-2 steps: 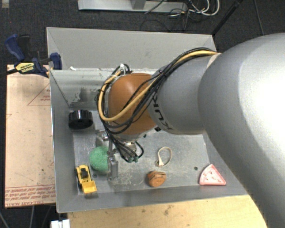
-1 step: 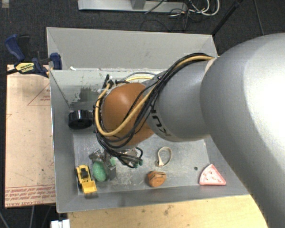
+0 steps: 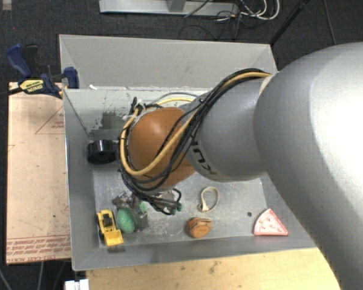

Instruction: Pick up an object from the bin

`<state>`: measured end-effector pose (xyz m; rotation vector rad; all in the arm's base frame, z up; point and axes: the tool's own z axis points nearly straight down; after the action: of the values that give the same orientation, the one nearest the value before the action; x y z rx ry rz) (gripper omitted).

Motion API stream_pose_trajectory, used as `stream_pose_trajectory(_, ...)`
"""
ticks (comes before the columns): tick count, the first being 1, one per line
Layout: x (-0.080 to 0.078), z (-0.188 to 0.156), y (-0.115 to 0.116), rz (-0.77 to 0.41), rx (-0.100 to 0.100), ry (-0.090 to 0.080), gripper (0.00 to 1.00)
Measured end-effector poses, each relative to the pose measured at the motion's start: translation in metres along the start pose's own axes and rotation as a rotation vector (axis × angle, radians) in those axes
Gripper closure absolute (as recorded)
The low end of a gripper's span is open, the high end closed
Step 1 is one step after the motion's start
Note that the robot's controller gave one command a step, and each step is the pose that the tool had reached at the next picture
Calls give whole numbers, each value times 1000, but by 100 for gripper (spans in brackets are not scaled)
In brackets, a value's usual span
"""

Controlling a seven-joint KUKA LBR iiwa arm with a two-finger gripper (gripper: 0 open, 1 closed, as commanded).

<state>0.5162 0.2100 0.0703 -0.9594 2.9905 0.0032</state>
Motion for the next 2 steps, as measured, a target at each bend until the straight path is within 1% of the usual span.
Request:
stream_pose_trajectory(1, -4, -28, -2, 14, 0, 1, 100)
stream_pose_trajectory(2, 5, -47, 0, -16, 1, -1, 100)
